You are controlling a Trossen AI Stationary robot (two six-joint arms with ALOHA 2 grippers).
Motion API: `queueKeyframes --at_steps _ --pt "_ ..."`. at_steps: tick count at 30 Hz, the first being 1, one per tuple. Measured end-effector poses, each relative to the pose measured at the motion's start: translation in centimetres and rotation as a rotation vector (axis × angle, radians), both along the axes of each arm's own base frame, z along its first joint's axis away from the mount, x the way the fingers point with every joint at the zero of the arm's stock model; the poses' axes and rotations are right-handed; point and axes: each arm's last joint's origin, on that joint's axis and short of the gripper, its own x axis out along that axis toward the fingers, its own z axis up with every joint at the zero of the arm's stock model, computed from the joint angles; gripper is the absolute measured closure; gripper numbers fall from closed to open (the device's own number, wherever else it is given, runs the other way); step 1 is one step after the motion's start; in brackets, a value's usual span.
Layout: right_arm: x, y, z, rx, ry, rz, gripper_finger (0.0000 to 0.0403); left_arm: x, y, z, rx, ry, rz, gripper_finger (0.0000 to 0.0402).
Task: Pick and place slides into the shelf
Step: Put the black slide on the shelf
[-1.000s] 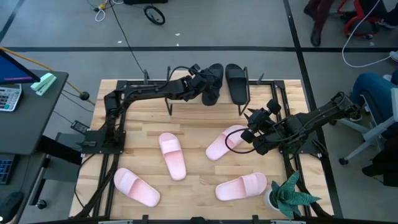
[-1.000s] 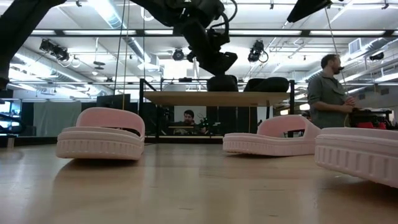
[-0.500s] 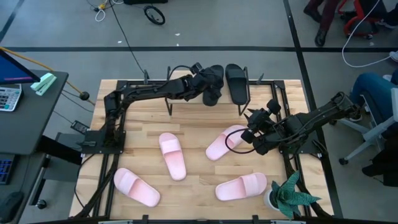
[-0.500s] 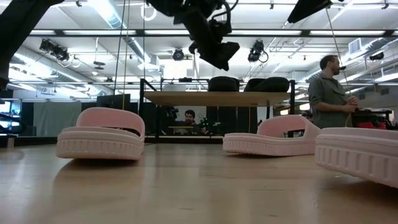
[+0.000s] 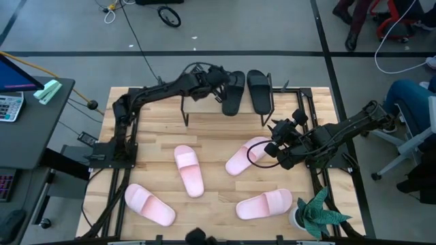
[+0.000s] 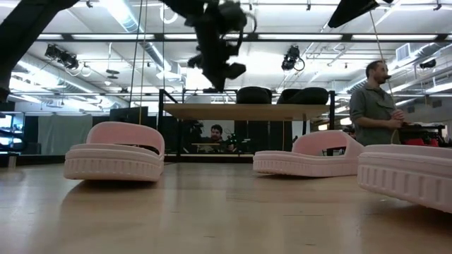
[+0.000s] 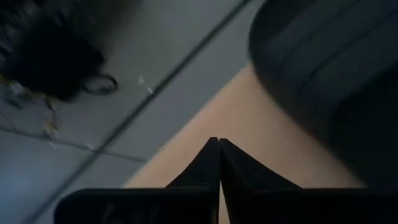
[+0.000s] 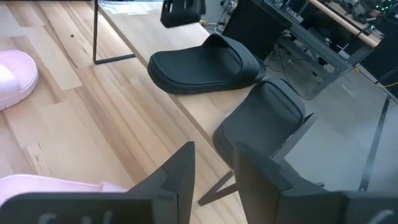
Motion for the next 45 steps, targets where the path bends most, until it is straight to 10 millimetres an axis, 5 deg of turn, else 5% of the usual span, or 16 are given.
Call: queueKeyframes --at_steps 11,34,45 --pt "0.0 0.0 0.0 0.0 0.0 0.0 0.0288 -0.1 1.6 -2.8 -0.1 -0.085 -0.057 0.0397" --pt "0.0 0.0 0.0 0.0 0.001 0.0 0.0288 1.9 0.7 -1.8 -0.184 -0.307 -0.297 0.0396" --pt "0.0 0.0 0.0 0.002 -0.001 -0.001 0.0289 1.2 1.1 -2.1 -0.189 -0.225 -0.32 0.0383"
